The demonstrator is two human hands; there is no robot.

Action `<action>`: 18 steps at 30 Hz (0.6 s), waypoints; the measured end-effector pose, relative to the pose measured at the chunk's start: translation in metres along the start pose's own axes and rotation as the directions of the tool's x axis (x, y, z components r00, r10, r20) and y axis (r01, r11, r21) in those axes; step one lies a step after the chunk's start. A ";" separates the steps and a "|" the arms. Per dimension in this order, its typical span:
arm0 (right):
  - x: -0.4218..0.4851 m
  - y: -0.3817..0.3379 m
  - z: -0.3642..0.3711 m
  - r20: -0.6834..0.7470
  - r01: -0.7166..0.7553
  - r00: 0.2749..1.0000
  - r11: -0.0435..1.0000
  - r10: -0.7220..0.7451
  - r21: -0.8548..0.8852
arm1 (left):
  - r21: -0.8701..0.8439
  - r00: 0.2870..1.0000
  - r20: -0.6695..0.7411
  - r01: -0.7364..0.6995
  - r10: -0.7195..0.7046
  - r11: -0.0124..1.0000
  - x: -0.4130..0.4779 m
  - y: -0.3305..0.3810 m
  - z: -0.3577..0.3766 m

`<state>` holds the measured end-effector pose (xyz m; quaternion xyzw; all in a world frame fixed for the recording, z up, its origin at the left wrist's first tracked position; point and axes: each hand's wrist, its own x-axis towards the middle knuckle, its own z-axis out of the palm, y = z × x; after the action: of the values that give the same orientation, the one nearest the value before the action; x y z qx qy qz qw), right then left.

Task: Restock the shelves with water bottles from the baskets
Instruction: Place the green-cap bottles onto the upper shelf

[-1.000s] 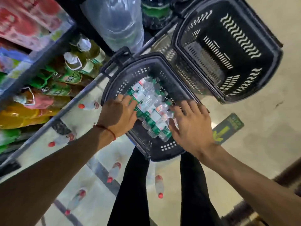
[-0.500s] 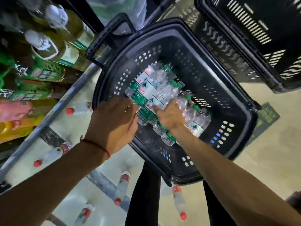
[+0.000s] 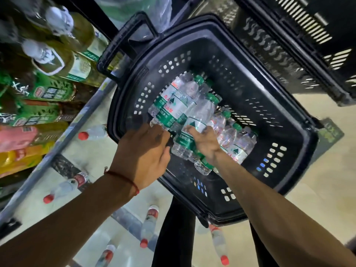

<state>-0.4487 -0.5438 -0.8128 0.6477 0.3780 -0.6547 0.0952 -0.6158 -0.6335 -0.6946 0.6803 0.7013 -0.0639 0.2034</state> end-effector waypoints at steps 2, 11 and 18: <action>-0.016 0.006 -0.026 0.058 0.037 0.998 0.999 -0.037 0.005 | -0.023 0.999 0.031 0.028 -0.027 0.999 0.004 0.006 0.004; -0.068 0.025 -0.111 0.151 0.210 0.965 0.977 -0.214 0.040 | -0.177 0.922 0.252 0.343 -0.295 0.922 0.033 0.030 0.030; -0.076 0.018 -0.140 0.047 0.338 0.939 0.939 -0.342 0.066 | -0.268 0.852 0.184 0.523 -0.490 0.809 0.069 0.020 0.069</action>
<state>-0.3178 -0.4973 -0.7323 0.5559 0.4624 -0.6902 -0.0269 -0.5820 -0.5937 -0.7796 0.4241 0.8465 -0.0416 0.3193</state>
